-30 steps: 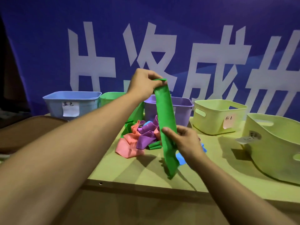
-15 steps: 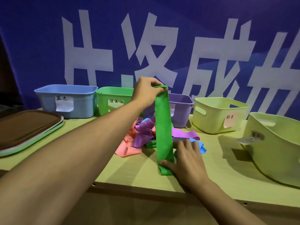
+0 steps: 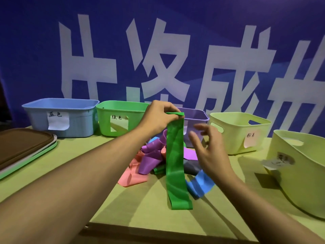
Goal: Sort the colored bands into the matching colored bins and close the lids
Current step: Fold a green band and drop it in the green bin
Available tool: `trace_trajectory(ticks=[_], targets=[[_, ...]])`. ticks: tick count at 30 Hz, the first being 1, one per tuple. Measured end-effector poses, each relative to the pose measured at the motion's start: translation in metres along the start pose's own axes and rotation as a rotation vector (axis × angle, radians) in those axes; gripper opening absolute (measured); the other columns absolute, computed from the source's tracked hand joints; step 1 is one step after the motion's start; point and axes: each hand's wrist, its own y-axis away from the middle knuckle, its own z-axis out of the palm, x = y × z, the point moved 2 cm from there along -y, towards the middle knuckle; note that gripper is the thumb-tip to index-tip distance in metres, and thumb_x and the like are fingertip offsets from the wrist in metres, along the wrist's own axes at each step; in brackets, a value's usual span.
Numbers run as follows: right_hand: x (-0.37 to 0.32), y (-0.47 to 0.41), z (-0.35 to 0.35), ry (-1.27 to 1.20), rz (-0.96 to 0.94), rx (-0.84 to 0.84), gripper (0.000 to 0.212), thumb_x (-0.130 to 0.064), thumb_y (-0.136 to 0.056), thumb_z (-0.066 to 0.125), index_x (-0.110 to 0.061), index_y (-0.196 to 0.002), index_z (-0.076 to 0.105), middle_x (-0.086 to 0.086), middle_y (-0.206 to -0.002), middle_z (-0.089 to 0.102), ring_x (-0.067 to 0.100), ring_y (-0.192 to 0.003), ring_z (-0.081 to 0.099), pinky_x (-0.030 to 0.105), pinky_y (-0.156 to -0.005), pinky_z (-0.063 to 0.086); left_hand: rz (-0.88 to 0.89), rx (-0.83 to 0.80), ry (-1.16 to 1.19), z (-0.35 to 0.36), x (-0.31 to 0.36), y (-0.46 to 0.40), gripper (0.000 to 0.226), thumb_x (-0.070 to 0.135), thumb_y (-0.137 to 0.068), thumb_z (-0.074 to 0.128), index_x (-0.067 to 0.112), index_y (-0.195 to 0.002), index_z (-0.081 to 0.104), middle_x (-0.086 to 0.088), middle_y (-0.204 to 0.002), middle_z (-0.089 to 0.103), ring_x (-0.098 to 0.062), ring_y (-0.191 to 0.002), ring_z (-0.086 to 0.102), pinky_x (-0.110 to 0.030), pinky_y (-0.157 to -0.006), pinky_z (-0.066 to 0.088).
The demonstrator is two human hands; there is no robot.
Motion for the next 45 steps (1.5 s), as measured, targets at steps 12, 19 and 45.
trace_trajectory(ticks=[12,19,45], targets=[[0.025,-0.065,0.051,-0.265,-0.089,0.093,0.004,-0.023,-0.096,0.072,-0.021,-0.094,0.074,-0.003,-0.086,0.073,0.009,-0.079,0.066,0.019,-0.071,0.051,0.051,0.049,-0.045,0.018,-0.037,0.003,0.024,0.046,-0.071,0.08,0.03,-0.09,0.077,0.007,-0.08,0.077,-0.019,-0.079,0.074,-0.047,-0.077,0.061],[0.054,-0.054,0.064,-0.39,0.006,0.074,0.007,-0.017,-0.098,0.068,-0.016,-0.098,0.075,-0.009,-0.087,0.075,0.005,-0.08,0.068,0.02,-0.075,0.054,0.064,0.05,0.235,0.031,-0.05,0.011,0.009,0.017,-0.088,0.079,0.015,-0.097,0.079,0.002,-0.091,0.079,-0.009,-0.09,0.074,-0.027,-0.089,0.058],[0.046,-0.054,0.057,-0.645,0.021,-0.088,0.022,-0.001,-0.089,0.074,-0.017,-0.105,0.073,-0.01,-0.092,0.078,0.008,-0.089,0.074,0.018,-0.078,0.056,0.066,0.171,0.454,0.031,-0.061,0.026,0.022,-0.003,-0.079,0.082,0.009,-0.097,0.076,0.002,-0.089,0.08,-0.012,-0.087,0.077,-0.021,-0.081,0.058]])
